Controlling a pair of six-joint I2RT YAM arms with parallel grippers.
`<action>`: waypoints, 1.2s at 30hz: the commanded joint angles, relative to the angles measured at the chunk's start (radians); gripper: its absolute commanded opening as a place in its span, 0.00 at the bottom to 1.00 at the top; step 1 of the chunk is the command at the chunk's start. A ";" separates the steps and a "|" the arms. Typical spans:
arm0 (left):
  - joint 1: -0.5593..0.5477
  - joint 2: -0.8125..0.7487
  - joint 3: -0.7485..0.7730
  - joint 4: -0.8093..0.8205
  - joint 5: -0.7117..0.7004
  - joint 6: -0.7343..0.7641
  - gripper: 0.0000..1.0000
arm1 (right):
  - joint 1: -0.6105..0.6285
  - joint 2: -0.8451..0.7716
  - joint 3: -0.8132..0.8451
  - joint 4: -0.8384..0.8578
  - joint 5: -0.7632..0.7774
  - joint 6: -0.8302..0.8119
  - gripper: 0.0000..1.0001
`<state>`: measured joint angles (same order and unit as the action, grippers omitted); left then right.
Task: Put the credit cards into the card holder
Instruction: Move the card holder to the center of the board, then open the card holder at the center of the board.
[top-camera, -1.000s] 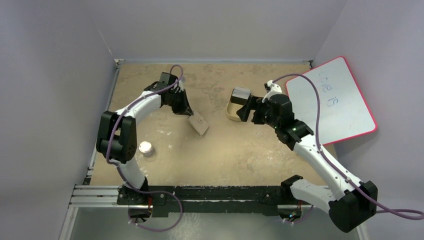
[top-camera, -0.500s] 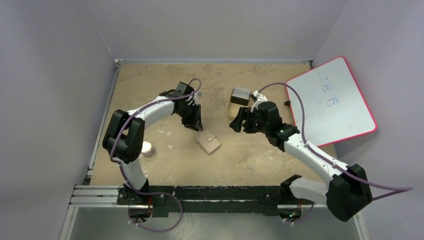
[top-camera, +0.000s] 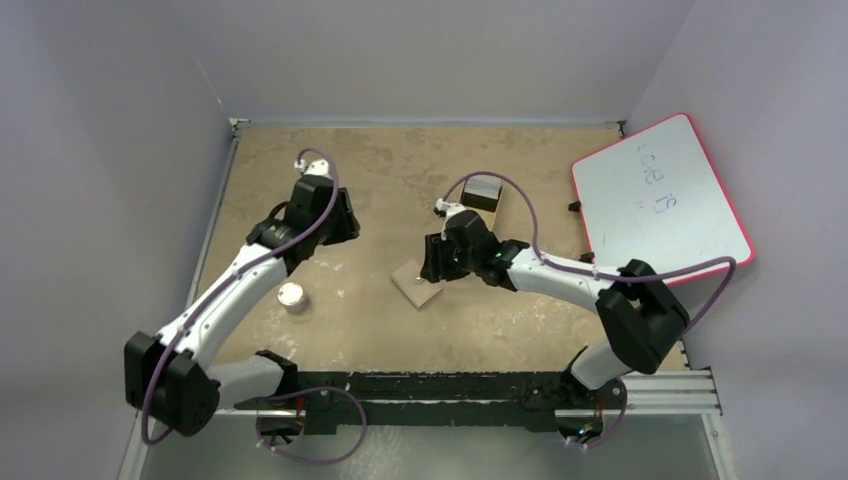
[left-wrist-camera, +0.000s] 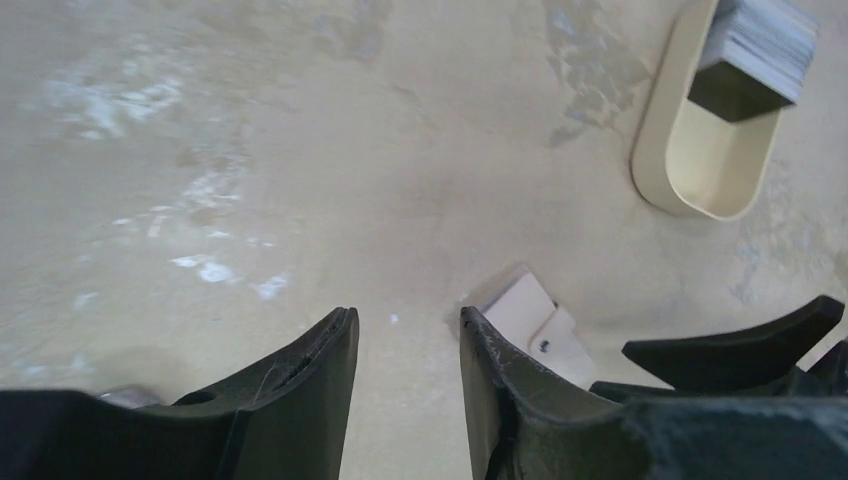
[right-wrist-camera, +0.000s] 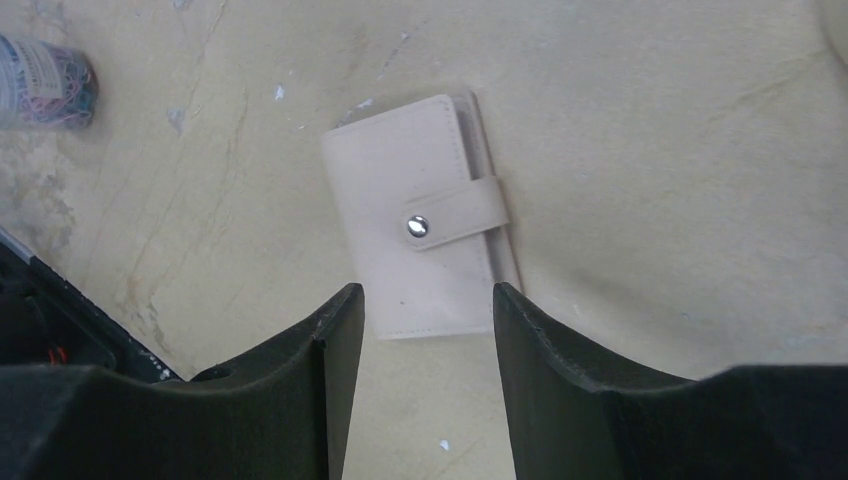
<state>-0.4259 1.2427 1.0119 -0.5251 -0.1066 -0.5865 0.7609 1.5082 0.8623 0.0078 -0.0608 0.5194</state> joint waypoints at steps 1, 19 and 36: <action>0.004 -0.180 -0.075 0.035 -0.247 -0.026 0.44 | 0.061 0.057 0.096 0.002 0.069 -0.025 0.52; 0.004 -0.485 -0.164 0.047 -0.361 0.018 0.64 | 0.100 0.204 0.251 -0.139 0.188 -0.047 0.48; 0.004 -0.495 -0.171 0.049 -0.374 0.020 0.64 | 0.132 0.300 0.257 -0.123 0.128 -0.049 0.42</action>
<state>-0.4255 0.7586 0.8467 -0.5102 -0.4576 -0.5823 0.8757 1.7908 1.0916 -0.1112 0.0792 0.4690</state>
